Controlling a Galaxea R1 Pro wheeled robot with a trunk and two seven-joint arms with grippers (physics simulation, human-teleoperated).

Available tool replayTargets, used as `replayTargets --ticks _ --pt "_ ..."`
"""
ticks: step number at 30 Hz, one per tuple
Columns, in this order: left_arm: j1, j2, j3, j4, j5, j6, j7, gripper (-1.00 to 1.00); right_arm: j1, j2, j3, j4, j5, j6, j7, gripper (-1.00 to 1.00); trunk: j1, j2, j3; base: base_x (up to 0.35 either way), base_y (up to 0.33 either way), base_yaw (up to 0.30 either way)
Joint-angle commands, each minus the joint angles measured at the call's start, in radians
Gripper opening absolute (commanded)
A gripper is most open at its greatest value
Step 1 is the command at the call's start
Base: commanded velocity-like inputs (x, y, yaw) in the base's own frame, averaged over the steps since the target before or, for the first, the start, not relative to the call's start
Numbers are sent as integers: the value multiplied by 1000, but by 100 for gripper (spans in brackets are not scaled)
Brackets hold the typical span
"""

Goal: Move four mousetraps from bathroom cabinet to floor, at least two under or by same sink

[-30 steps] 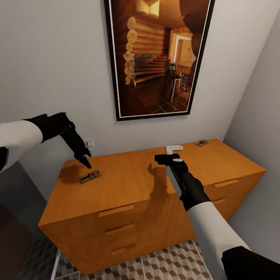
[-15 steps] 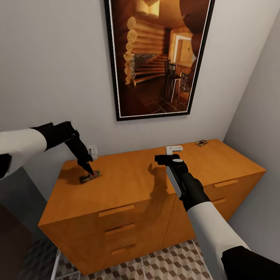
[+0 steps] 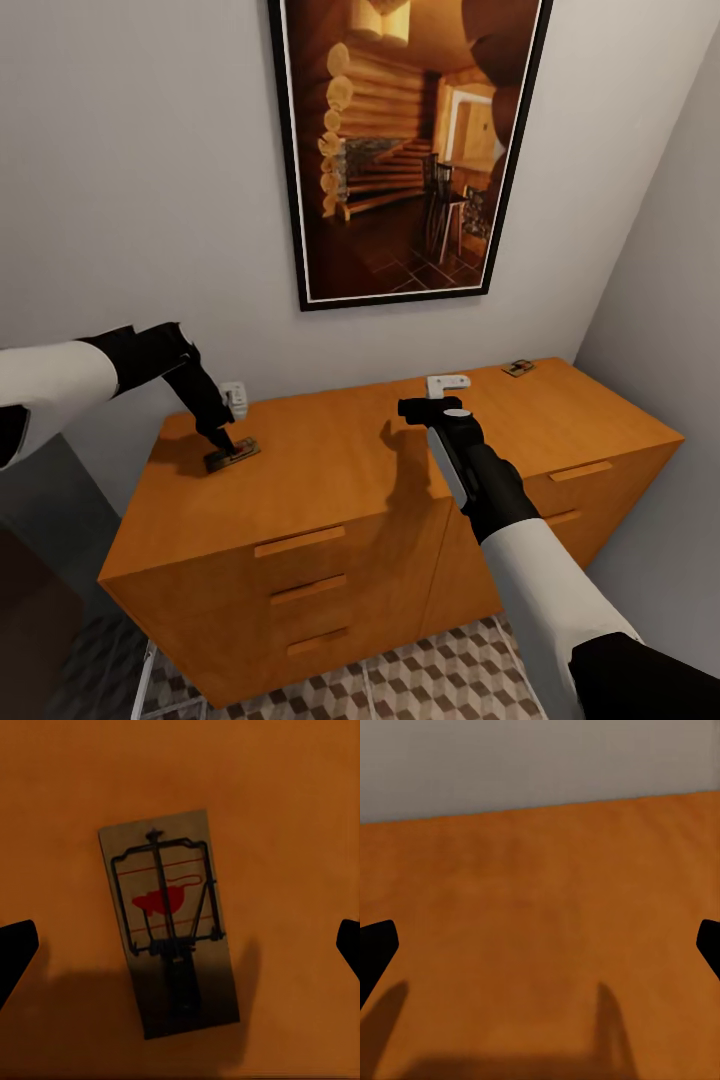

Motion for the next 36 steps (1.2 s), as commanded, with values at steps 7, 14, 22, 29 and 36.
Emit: replayTargets --ticks 7,14,22,29,36 --pt "7 16 -6 -4 14 8 22 100 -1 0 3 -1 -6 4 -8 100 0 -1 -1 0 0 0" --pt "24 21 -6 -5 37 8 56 100 -1 0 3 -1 -6 4 -8 100 0 -1 -1 0 0 0" --pt "47 27 -6 1 86 6 81 100 -1 0 2 -1 -6 4 -8 100 0 -1 -1 0 0 0" --pt "54 34 -6 4 95 6 94 100 0 0 3 0 -6 4 -8 100 0 -1 -1 0 0 0" --pt "55 35 -6 5 98 6 111 100 2 0 3 1 -6 4 -8 100 0 -1 -1 0 0 0"
